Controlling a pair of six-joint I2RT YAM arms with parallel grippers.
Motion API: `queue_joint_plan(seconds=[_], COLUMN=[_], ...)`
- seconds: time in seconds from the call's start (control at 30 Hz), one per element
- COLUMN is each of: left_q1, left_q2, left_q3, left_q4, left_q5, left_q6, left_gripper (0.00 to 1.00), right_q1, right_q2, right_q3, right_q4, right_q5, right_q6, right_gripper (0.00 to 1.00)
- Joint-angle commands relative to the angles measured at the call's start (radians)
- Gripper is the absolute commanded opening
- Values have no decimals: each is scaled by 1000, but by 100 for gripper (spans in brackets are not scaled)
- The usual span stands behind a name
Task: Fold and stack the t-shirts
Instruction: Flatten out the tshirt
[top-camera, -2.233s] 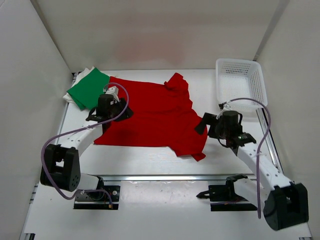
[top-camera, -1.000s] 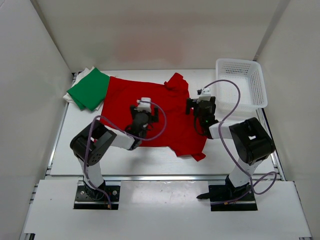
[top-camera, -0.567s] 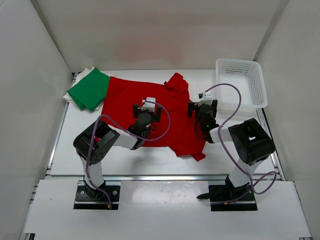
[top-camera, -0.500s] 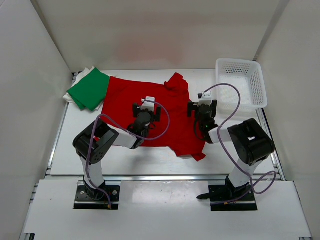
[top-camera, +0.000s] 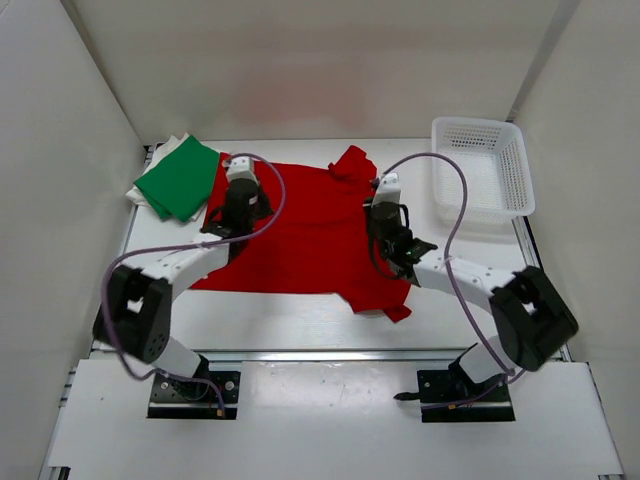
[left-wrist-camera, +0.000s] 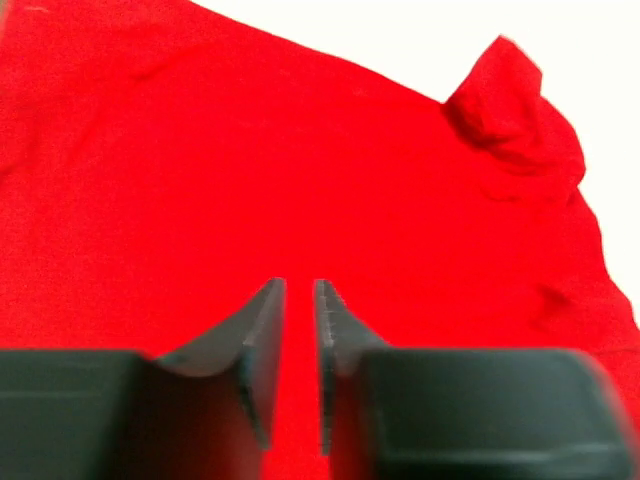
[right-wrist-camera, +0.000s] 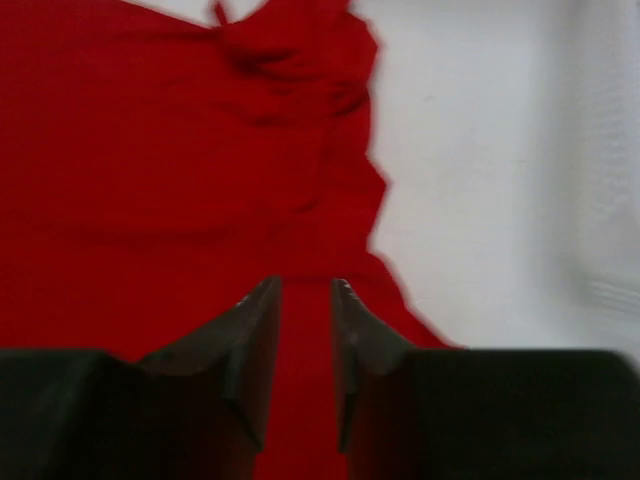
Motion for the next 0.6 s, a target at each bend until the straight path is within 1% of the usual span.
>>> queue_joint_plan(seconds=[0.0, 0.03, 0.07, 0.1, 0.13, 0.17, 0.2, 0.23, 0.27, 0.3, 0.33, 0.37, 0.4, 0.43, 0.47, 0.5, 0.53, 0.57], left_q1=[96, 108, 111, 107, 119, 134, 171, 226, 260, 330, 388, 416, 424, 427, 429, 417, 421, 427], left_q2=[-185, -239, -268, -325, -379, -419, -436, -460, -465, -479, -476, -477, -477, -474, -480, -485, -488, -494], left_q3=[-33, -60, -89, -112, -134, -154, -163, -185, -209, -231, -254, -263, -274, -277, -281, -278, -277, -281], left_q4=[-219, -268, -281, -308, -336, -388, -399, -431, -448, -462, -479, -512, -528, -543, -552, -554, -572, -606], left_q5=[50, 15, -8, -40, -30, -19, -10, 33, 65, 160, 229, 240, 234, 230, 216, 198, 161, 121], left_q6=[-88, -84, -58, -51, -59, -92, -129, -133, -139, -128, -119, -117, -110, -113, -114, -122, -125, -134], left_gripper=[25, 28, 37, 38, 36, 27, 17, 14, 13, 16, 20, 32, 44, 50, 61, 72, 74, 72], right_q1=[74, 73, 55, 24, -3, -16, -14, -8, 10, 28, 41, 36, 35, 36, 47, 59, 81, 104], right_q2=[-146, -179, -213, -227, -253, -291, -299, -327, -347, -374, -379, -400, -420, -434, -460, -488, -499, -517], right_q3=[-46, -53, -50, -67, -104, -127, -128, -138, -136, -138, -144, -156, -168, -196, -216, -222, -231, -240], right_q4=[-147, -175, -232, -252, -257, -261, -290, -342, -359, -419, -457, -473, -472, -465, -461, -459, -461, -452], right_q5=[-56, -102, -213, -334, -389, -468, -477, -469, -430, -388, -391, -411, -440, -457, -454, -432, -402, -395], right_q6=[167, 254, 299, 356, 391, 394, 396, 393, 375, 369, 362, 344, 341, 338, 336, 335, 332, 327], right_gripper=[19, 11, 6, 1, 0, 0, 0, 0, 0, 0, 1, 8, 16, 21, 33, 39, 40, 41])
